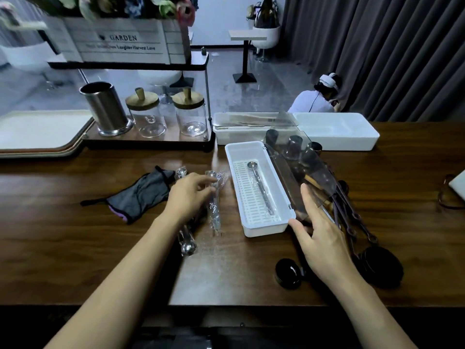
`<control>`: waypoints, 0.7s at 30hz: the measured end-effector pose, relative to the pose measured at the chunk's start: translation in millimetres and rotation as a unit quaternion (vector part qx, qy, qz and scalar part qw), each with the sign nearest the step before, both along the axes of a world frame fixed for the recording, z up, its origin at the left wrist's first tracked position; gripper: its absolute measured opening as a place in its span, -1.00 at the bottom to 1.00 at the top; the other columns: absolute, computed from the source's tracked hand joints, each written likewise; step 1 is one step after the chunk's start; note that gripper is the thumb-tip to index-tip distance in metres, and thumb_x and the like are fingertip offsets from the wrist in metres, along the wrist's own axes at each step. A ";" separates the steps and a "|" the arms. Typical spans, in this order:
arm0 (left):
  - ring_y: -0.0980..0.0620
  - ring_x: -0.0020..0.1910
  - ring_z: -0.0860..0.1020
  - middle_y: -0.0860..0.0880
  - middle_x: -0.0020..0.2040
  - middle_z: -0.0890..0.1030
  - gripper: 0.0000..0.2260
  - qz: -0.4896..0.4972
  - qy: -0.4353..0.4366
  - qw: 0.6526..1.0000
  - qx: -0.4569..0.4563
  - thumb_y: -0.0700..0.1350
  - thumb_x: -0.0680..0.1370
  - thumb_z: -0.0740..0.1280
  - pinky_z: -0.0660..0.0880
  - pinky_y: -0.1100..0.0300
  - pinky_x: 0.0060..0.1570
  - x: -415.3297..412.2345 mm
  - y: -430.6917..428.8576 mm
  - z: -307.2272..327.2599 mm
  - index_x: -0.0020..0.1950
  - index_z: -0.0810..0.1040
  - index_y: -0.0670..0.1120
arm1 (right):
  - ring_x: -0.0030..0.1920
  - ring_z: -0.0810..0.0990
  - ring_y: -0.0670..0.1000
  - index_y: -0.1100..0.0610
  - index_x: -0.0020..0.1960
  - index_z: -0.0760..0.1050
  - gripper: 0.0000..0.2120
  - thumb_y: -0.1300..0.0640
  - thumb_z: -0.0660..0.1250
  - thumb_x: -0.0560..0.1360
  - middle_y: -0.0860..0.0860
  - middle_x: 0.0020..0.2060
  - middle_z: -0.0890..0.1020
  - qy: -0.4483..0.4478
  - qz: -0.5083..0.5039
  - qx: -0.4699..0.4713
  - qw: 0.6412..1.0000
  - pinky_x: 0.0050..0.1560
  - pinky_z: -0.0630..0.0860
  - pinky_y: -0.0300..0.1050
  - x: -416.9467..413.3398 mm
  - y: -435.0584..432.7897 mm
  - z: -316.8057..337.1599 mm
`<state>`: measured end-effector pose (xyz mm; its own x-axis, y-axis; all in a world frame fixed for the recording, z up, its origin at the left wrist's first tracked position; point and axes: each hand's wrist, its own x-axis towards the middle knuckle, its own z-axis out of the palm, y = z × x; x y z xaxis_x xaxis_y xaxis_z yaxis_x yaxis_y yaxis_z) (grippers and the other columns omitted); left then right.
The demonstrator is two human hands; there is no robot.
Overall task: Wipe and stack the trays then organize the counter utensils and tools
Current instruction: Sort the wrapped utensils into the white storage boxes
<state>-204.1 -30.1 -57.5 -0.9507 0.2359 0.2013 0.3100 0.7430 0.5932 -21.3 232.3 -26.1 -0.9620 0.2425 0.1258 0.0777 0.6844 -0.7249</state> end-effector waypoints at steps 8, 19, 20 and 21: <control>-0.09 0.04 0.59 0.00 0.01 0.64 -0.54 -0.009 0.003 0.995 -0.101 0.16 0.52 0.46 0.51 0.03 -0.02 3.9 -2.0 0.6 0.39 0.52 0.12 | 0.35 0.47 -0.18 -0.19 0.63 -0.05 -0.26 0.07 0.31 0.63 -0.09 0.53 0.33 0.008 -0.002 0.035 0.999 0.12 0.29 -0.53 -1.0 1.9 -3.2; -0.10 0.10 0.60 0.00 0.09 0.63 -0.48 0.035 0.008 0.990 -0.140 0.29 0.50 0.39 0.40 0.00 0.04 9.4 11.9 -1.1 0.39 0.48 0.11 | 0.37 0.48 -0.13 -0.20 0.62 -0.05 -0.27 0.06 0.31 0.63 -0.10 0.56 0.27 0.012 -0.001 0.039 0.999 0.21 0.31 -0.38 2.1 -1.3 -3.3; -0.10 0.13 0.60 -0.01 0.12 0.64 -0.52 0.046 0.004 0.991 -0.125 0.22 0.53 0.40 0.39 0.00 0.05 9.6 12.0 -1.5 0.40 0.47 0.11 | 0.39 0.46 -0.13 -0.20 0.62 -0.04 -0.27 0.06 0.31 0.63 -0.09 0.56 0.28 0.012 0.001 0.039 0.999 0.18 0.28 -0.49 2.4 -1.0 -3.6; -0.10 0.16 0.60 -0.01 0.14 0.65 -0.55 0.055 -0.001 0.993 -0.108 0.15 0.54 0.39 0.39 0.00 0.07 9.6 11.0 -1.8 0.41 0.46 0.11 | 0.40 0.45 -0.12 -0.20 0.63 -0.04 -0.27 0.06 0.31 0.63 -0.09 0.56 0.28 0.012 0.002 0.041 0.999 0.13 0.26 -0.57 2.4 -0.7 -3.9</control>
<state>-194.4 -19.1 -59.3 -0.9735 0.1678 0.1553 0.2186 0.8821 0.4172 -19.0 231.5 -30.0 -0.9595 0.2267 0.1671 0.0587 0.7413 -0.6687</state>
